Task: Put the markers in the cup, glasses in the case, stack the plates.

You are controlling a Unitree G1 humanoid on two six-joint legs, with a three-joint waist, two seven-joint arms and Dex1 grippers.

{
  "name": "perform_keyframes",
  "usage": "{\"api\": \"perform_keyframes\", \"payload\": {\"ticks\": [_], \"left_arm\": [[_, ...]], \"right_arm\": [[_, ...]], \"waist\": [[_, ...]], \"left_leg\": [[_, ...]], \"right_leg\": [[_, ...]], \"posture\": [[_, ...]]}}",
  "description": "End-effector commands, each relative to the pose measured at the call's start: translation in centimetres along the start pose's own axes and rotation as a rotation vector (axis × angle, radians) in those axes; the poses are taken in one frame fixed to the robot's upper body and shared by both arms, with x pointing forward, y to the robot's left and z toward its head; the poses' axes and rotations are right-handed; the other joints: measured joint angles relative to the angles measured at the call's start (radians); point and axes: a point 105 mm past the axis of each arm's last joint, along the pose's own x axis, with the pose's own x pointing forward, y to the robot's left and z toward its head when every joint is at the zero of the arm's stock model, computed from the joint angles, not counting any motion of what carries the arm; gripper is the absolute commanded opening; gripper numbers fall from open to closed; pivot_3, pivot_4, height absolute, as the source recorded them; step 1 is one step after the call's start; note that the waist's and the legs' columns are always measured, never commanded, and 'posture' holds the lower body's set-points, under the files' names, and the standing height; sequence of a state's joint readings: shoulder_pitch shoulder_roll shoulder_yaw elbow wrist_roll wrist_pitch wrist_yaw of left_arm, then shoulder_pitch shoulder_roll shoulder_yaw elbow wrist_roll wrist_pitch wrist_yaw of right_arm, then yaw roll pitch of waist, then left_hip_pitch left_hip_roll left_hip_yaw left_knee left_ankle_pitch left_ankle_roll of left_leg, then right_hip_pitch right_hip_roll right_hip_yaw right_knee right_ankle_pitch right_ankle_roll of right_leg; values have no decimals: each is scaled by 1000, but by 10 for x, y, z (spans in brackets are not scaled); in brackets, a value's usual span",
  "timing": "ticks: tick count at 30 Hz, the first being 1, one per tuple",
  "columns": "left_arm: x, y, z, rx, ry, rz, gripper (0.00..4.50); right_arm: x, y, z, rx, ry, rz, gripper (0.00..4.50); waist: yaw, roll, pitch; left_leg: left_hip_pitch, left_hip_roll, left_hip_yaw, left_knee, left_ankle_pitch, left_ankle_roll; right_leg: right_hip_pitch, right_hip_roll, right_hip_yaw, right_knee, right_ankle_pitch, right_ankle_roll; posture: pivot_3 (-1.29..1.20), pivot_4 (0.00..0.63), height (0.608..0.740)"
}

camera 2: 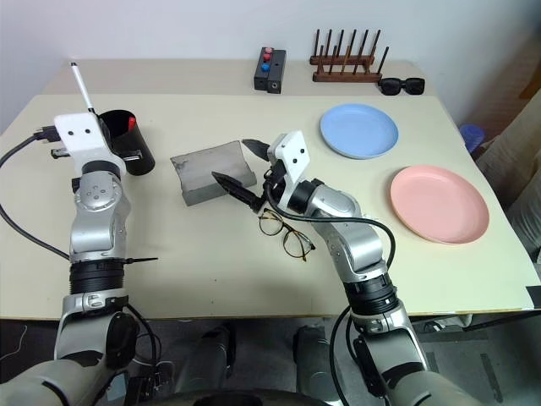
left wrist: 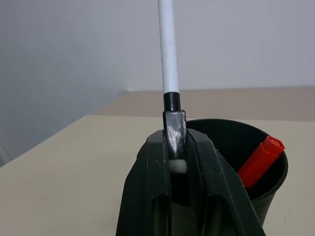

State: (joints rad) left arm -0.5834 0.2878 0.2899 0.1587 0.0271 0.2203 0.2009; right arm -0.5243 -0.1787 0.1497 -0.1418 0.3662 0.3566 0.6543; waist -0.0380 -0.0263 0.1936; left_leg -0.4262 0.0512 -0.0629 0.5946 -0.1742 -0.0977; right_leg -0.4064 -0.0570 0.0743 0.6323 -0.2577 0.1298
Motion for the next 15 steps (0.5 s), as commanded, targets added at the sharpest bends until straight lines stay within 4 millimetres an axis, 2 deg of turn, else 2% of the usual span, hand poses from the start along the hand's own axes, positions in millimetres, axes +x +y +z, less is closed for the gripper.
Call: {"api": "perform_keyframes", "payload": {"ticks": [1, 13, 15], "left_arm": [[0, 1, 1, -13, -5, 7, 95], [3, 3, 2, -20, -4, 22, 95], [3, 5, 2, -19, -1, 37, 983]], "right_arm": [[1, 5, 14, -33, -46, 20, 4500], [2, 7, 13, -36, -42, 31, 4500], [2, 8, 13, -36, -42, 32, 4500]], "waist": [[0, 0, 0], [-1, 0, 0], [0, 0, 0]], "left_leg": [[0, 0, 0, 0, 0, 0], [0, 0, 0, 0, 0, 0], [0, 0, 0, 0, 0, 0]], "right_leg": [[0, 0, 0, 0, 0, 0], [0, 0, 0, 0, 0, 0], [0, 0, 0, 0, 0, 0]], "posture": [[0, 150, 740], [0, 150, 740], [0, 150, 740]]}}
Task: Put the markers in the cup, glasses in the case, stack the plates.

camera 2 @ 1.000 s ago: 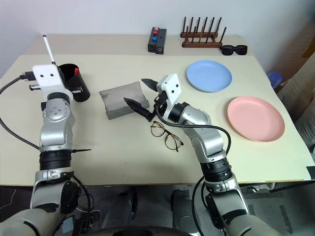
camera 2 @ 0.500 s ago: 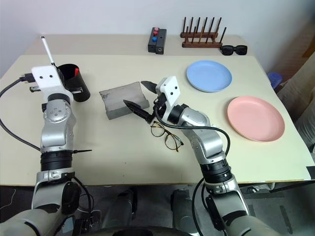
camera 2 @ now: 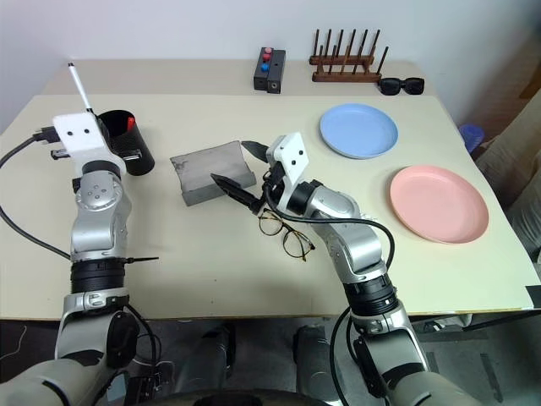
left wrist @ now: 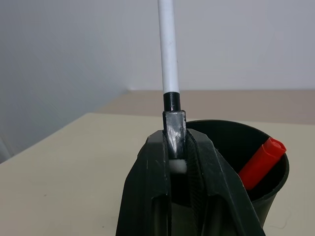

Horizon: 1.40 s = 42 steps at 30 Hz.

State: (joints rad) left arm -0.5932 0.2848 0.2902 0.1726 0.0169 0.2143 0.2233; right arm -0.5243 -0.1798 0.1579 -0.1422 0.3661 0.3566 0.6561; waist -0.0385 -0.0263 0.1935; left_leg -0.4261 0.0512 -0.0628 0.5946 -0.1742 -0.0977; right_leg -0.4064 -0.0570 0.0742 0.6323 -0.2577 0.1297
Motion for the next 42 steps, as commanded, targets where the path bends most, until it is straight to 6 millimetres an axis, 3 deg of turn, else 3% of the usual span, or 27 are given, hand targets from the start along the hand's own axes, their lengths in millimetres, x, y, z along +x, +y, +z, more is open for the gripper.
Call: {"api": "perform_keyframes", "payload": {"ticks": [1, 6, 8, 19, 31, 40, 42], "left_arm": [[2, 5, 2, -1, -5, 23, 1388], [3, 6, 4, 6, -11, 28, 3896], [4, 6, 5, 9, -12, 28, 4474], [7, 14, 8, 16, -14, 76, 4474], [22, 26, 24, -28, -43, 138, 4474], [23, 27, 29, -43, -58, 143, 4474], [23, 27, 38, -65, -94, 133, 4474]], "right_arm": [[1, 6, 14, -35, -46, 23, 4500], [1, 6, 13, -37, -42, 26, 4500], [1, 6, 13, -37, -42, 27, 4500], [1, 7, 12, -37, -40, 31, 4500], [3, 7, 12, -36, -44, 34, 4500], [3, 6, 12, -39, -49, 29, 4500], [2, 4, 13, -42, -49, 25, 4500]], "waist": [[0, 0, 0], [1, 0, 0], [0, 0, 0], [0, 0, 0], [0, 0, 0], [0, 0, 0], [0, 0, 0]], "left_leg": [[0, 0, 0, 0, 0, 0], [0, 0, 0, 0, 0, 0], [0, 0, 0, 0, 0, 0], [0, 0, 0, 0, 0, 0], [0, 0, 0, 0, 0, 0], [0, 0, 0, 0, 0, 0], [0, 0, 0, 0, 0, 0]], "right_leg": [[0, 0, 0, 0, 0, 0], [0, 0, 0, 0, 0, 0], [0, 0, 0, 0, 0, 0], [0, 0, 0, 0, 0, 0], [0, 0, 0, 0, 0, 0], [0, 0, 0, 0, 0, 0], [0, 0, 0, 0, 0, 0]], "posture": [[0, 150, 740], [0, 150, 740], [0, 150, 740], [0, 150, 740], [0, 150, 740], [0, 150, 740], [0, 150, 740]]}}
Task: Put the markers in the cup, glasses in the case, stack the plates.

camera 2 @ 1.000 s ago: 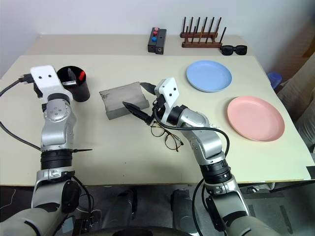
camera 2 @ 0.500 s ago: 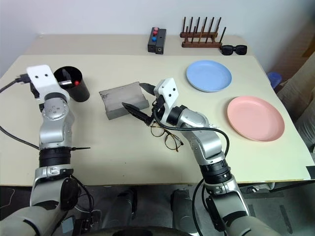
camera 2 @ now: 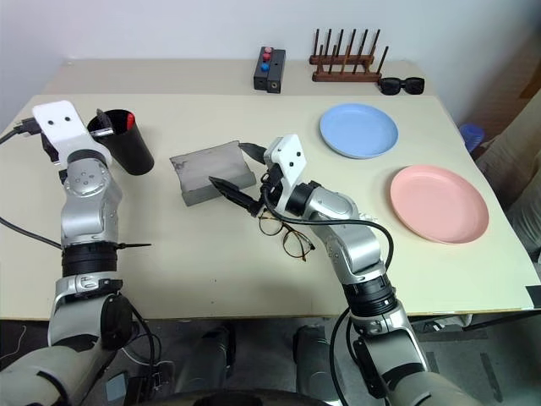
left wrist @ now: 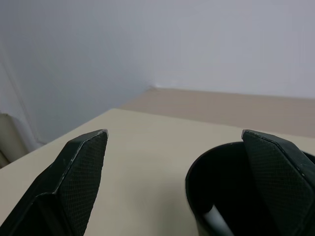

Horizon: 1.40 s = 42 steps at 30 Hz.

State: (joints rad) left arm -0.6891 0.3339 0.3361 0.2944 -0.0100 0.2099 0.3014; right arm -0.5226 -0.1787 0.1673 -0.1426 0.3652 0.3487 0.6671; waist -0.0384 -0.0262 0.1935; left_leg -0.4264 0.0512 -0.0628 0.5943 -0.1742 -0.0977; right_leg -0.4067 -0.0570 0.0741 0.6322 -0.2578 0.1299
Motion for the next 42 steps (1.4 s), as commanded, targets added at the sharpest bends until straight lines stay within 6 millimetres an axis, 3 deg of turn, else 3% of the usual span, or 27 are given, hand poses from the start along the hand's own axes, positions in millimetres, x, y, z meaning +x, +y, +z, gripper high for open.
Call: {"api": "perform_keyframes", "payload": {"ticks": [1, 6, 11, 15, 20, 31, 40, 42], "left_arm": [[3, 2, 39, -58, -130, -6, 4474], [-7, -24, 62, -82, -220, -227, 4474], [-46, -67, 70, -94, -208, -721, 4474], [-77, -85, 35, 100, 0, -986, 4474], [-105, -99, -1, 128, 276, -1209, 4474], [-117, -115, -19, 188, 514, -1389, 4474], [-132, -108, -37, 299, 664, -1562, 4474], [-130, -105, -41, 316, 687, -1571, 3970]], "right_arm": [[0, -1, 14, -42, -45, 2, 4500], [-10, -12, 16, -69, -28, -20, 4500], [-34, -29, 16, -121, 43, -27, 4500], [-58, -26, 7, -180, 178, 77, 4500], [-83, -22, -2, -226, 331, 176, 4500], [-106, -25, -4, -232, 387, 164, 4500], [-127, -32, -9, -237, 418, 117, 4500], [-127, -32, -9, -240, 418, 111, 4500]], "waist": [[0, 0, 0], [2, 0, 0], [0, 0, 0], [-5, 1, 0], [-6, 1, 1], [-2, 1, 1], [-6, 1, 1], [-5, 1, 1]], "left_leg": [[0, 0, 0, 0, 0, 0], [0, 0, 0, 0, 0, 0], [0, 0, 0, 0, 0, 0], [0, 0, 0, -1, 0, 0], [0, 0, 0, 0, 0, 0], [-1, 0, 0, 0, 0, 1], [-1, 0, 0, 0, -1, 1], [-1, 0, 0, 0, -1, 1]], "right_leg": [[0, 0, 0, 0, 0, 0], [0, 0, 0, 0, 0, 0], [0, 0, 0, 0, 0, 0], [0, 0, 0, 0, 0, 0], [0, 0, 1, 0, -3, -4], [-1, 0, 1, -1, -3, -4], [-1, 0, 1, -1, -3, -4], [-1, 0, 1, -1, -3, -4]], "posture": [[0, 150, 740], [0, 150, 740], [0, 150, 740], [0, 150, 740], [0, 150, 740], [0, 150, 740], [0, 150, 740], [0, 150, 740]]}}
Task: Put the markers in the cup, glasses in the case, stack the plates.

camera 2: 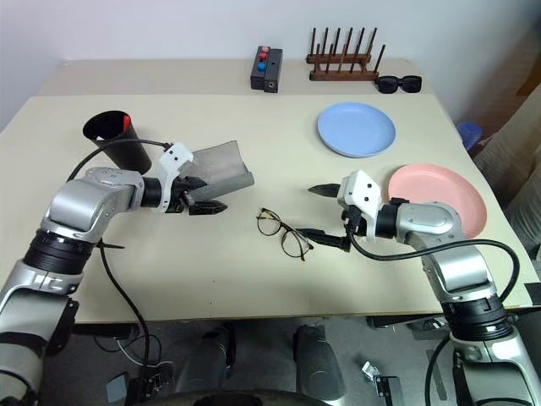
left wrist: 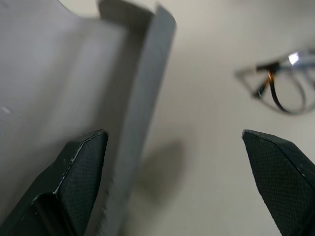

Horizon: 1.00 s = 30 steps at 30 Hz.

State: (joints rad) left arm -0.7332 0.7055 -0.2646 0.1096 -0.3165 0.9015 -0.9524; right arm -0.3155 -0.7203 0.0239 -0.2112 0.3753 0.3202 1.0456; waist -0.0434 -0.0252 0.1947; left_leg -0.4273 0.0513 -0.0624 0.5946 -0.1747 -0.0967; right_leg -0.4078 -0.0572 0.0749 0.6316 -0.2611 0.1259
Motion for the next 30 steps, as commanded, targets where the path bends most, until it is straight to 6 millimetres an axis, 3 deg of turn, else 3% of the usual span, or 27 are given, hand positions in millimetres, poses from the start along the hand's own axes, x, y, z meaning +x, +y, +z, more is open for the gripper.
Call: {"api": "perform_keyframes", "payload": {"ticks": [1, 8, 17, 25, 30], "left_arm": [[-5, 5, 6, 45, 20, -6, 3651], [-5, 17, 8, 63, 8, 25, 45], [-22, 5, 6, 291, -38, -74, 45], [-70, -6, -35, 481, 140, -196, 45], [-76, -24, -45, 567, 160, -275, 45]], "right_arm": [[-4, -3, 9, -44, -21, -28, 4500], [0, 1, 14, -41, -25, -33, 4500], [1, 0, 20, -43, -25, -25, 4500], [8, 12, 25, 10, -35, 56, 4500], [16, 16, 26, 59, -51, 75, 4500]], "waist": [[0, 0, 0], [1, 0, 0], [-1, 0, 0], [0, 0, 0], [8, 0, 0]], "left_leg": [[0, 0, 0, 0, 0, 0], [0, 0, 0, 0, 0, 0], [0, 0, 0, 0, 0, 0], [0, 1, 1, 0, 0, 1], [0, 0, 2, 1, 0, 1]], "right_leg": [[0, 0, 0, 0, 0, 0], [0, 0, 0, 0, 0, 0], [0, 0, 0, 0, 0, 0], [-1, 0, 1, 0, -1, -2], [-1, -1, 1, 0, -2, -3]], "posture": [[0, 150, 740], [0, 150, 740], [0, 150, 740], [0, 150, 740], [0, 150, 740]]}}
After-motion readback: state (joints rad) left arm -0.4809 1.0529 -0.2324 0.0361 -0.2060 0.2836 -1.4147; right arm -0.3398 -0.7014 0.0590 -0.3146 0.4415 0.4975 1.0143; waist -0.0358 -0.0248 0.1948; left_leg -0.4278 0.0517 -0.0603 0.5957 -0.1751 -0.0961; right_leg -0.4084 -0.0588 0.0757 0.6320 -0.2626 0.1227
